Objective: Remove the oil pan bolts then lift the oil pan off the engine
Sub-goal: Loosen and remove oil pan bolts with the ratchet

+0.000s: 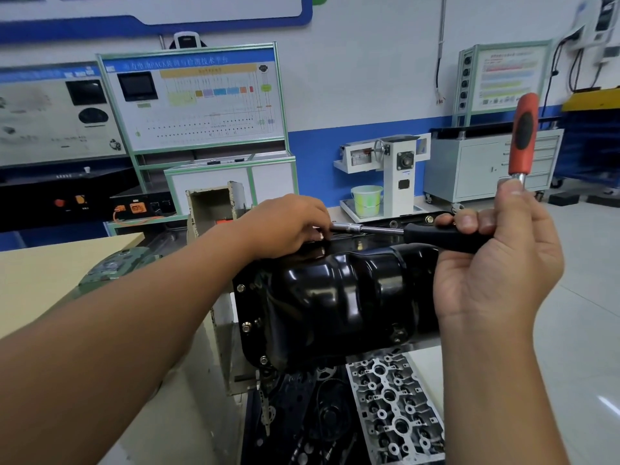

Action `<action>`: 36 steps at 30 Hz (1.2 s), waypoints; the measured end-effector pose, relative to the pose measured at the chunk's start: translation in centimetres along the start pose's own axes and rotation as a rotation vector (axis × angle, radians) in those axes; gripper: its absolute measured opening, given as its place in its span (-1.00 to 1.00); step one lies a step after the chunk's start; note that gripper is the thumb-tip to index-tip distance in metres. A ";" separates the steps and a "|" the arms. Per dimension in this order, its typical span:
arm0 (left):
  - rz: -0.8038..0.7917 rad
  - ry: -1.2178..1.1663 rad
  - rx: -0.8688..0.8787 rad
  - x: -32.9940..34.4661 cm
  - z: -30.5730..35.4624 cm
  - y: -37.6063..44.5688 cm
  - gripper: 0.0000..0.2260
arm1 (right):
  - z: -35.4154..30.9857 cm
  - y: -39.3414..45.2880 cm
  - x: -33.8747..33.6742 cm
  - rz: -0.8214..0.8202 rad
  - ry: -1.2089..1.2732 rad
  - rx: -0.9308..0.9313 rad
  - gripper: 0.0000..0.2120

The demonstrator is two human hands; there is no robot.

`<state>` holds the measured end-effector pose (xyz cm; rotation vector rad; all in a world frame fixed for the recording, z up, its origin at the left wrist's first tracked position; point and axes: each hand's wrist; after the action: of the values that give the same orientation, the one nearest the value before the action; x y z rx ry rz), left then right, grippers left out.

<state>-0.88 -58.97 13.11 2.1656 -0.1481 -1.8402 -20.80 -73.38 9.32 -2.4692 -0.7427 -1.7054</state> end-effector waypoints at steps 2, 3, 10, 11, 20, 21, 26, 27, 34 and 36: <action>0.035 0.012 -0.008 0.1 -0.1 -0.1 -0.94 | 0.0 0.0 0.0 -0.004 0.001 0.003 -0.94; 0.064 0.004 -0.013 0.2 -0.1 -0.2 -0.92 | 0.0 0.0 0.0 -0.005 0.000 0.002 -0.94; 0.011 -0.066 0.029 0.2 -0.2 -0.2 -0.84 | 0.1 -0.1 0.0 -0.012 -0.017 -0.008 -0.94; 0.009 -0.048 0.027 0.2 -0.2 -0.1 -0.86 | 0.1 -0.1 0.1 -0.012 -0.017 -0.009 -0.95; 0.084 -0.132 0.005 0.7 -0.4 -0.5 -0.88 | 0.2 -0.2 0.3 -0.022 -0.016 -0.021 -0.93; 0.077 -0.149 0.010 0.7 -0.5 -0.5 -0.86 | 0.2 -0.2 0.3 -0.021 -0.019 -0.020 -0.94; 0.092 -0.100 -0.009 0.7 -0.6 -0.2 -0.90 | 0.3 -0.1 0.3 -0.023 -0.026 -0.011 -0.95; 0.096 -0.064 -0.016 0.6 -0.5 -0.3 -0.89 | 0.3 -0.1 0.3 -0.023 -0.030 -0.013 -0.94; 0.006 0.074 0.062 -0.1 0.3 -0.3 -0.82 | 0.5 -0.2 0.6 -0.031 -0.080 -0.028 -0.95; 0.002 0.142 0.087 -0.1 0.3 -0.3 -0.82 | 0.6 -0.3 0.7 -0.027 -0.088 -0.037 -0.97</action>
<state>-1.22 -58.73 13.08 2.3450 -0.2028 -1.7016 -20.19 -72.72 9.69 -2.5852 -0.7625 -1.6439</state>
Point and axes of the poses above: each hand's wrist, its own y-axis towards the middle knuckle, its own x-axis out of the palm, z = x × y, and after that the axes turned 10 degrees about x, right-handed
